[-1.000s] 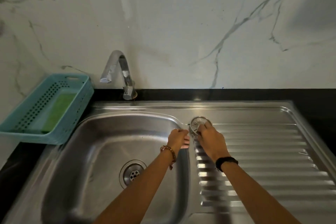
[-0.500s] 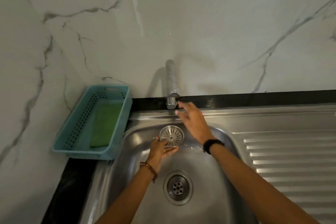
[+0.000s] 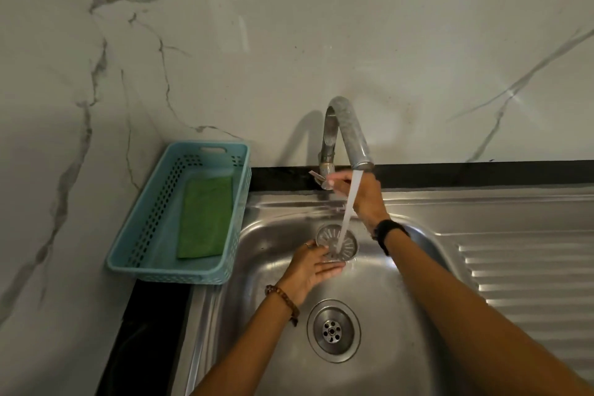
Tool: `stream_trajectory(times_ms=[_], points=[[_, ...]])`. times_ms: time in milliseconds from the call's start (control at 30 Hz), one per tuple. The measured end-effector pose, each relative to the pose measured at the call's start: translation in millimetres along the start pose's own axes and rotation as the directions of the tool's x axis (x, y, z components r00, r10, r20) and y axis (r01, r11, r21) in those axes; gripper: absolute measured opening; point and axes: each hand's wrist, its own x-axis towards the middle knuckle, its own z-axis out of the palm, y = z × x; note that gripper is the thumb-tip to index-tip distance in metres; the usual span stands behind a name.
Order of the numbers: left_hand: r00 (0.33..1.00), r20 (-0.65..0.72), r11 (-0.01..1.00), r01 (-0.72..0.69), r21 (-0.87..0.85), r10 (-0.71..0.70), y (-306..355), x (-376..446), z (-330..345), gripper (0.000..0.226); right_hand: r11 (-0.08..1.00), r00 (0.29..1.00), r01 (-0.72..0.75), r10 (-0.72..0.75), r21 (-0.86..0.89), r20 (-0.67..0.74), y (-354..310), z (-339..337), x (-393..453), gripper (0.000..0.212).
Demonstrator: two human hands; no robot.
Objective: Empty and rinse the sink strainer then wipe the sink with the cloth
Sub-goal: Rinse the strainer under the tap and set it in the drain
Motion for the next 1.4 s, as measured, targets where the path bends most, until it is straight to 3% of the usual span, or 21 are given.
stream_trajectory(times_ms=[67, 167, 267, 367, 467, 567, 600, 733, 800, 867, 900, 1000, 1100, 1200, 1300, 1400], points=[[0.999, -0.010, 0.999, 0.041, -0.010, -0.041, -7.2, 1.5, -2.4, 0.015, 0.975, 0.998, -0.068, 0.069, -0.210, -0.004, 27.4, -12.0, -21.2, 0.017], [0.994, -0.024, 0.991, 0.108, -0.079, -0.110, -20.3, 2.6, -4.2, 0.027, 0.886, 0.946, -0.189, 0.280, -0.424, 0.164, 65.2, -18.1, -53.1, 0.025], [0.991, -0.006, 0.983, 0.130, -0.132, -0.132, -30.9, -0.4, -4.5, 0.029, 0.938, 0.955, -0.111, 0.192, -0.328, 0.226, 77.5, -19.1, -73.7, 0.014], [0.999, -0.029, 0.998, 0.027, -0.049, -0.028, -29.9, -2.9, -6.2, 0.031, 0.986, 0.982, -0.022, 0.053, -0.167, 0.181, 85.9, -22.5, -89.2, 0.018], [0.992, -0.017, 0.971, -0.117, 0.209, 0.124, -20.2, -6.2, -8.3, 0.031, 0.981, 0.979, -0.187, 0.181, 0.049, 0.097, 95.2, -21.9, -98.8, 0.019], [0.981, -0.041, 0.895, -0.155, 0.419, 0.190, -14.6, -6.6, -12.6, 0.019, 0.920, 0.925, -0.359, 0.329, 0.153, 0.190, 94.5, -12.8, -97.9, 0.026], [0.979, -0.091, 0.898, -0.130, 0.421, 0.184, -13.6, -6.9, -15.8, 0.018, 0.905, 0.913, -0.387, 0.350, 0.177, 0.208, 91.9, -9.2, -95.9, 0.026], [0.988, -0.155, 0.978, 0.034, 0.208, -0.001, -17.5, -9.1, -32.9, 0.061, 0.942, 0.947, -0.286, 0.249, 0.178, 0.201, 84.0, -1.8, -91.2, 0.025], [0.987, -0.142, 0.997, 0.078, 0.020, -0.075, -17.5, -12.1, -34.3, 0.058, 0.947, 0.955, -0.250, 0.206, 0.200, 0.216, 84.8, -5.0, -91.1, 0.023], [0.991, -0.126, 0.998, 0.034, -0.057, -0.041, -15.7, -12.1, -30.2, 0.034, 0.916, 0.950, -0.287, 0.233, 0.281, 0.209, 89.2, -9.3, -90.2, 0.025], [0.993, -0.121, 0.999, -0.001, -0.042, -0.004, -15.1, -11.0, -27.0, 0.030, 0.888, 0.942, -0.324, 0.269, 0.327, 0.201, 92.0, -10.3, -89.6, 0.027], [0.988, -0.109, 0.991, -0.103, 0.090, 0.112, -14.4, -8.8, -16.2, 0.048, 0.759, 0.897, -0.440, 0.390, 0.479, 0.207, 102.9, -9.3, -87.0, 0.023], [0.991, -0.072, 0.987, -0.103, 0.124, 0.113, -13.7, -10.3, -13.9, 0.055, 0.663, 0.849, -0.525, 0.452, 0.534, 0.274, 106.0, -10.4, -79.5, 0.016], [0.995, -0.095, 0.995, 0.020, 0.095, -0.011, -19.3, -11.9, -28.1, 0.042, 0.784, 0.837, -0.533, 0.435, 0.317, 0.332, 93.6, -14.5, -74.2, 0.011], [0.988, -0.077, 0.984, 0.141, 0.112, -0.133, -30.4, -11.3, -41.1, 0.031, 0.903, 0.888, -0.401, 0.342, 0.153, 0.308, 77.0, -15.1, -71.5, 0.021], [0.982, -0.068, 0.984, 0.176, -0.011, -0.177, -32.4, -9.0, -36.8, 0.037, 0.959, 0.929, -0.276, 0.248, 0.067, 0.275, 69.2, -16.8, -75.3, 0.020]])
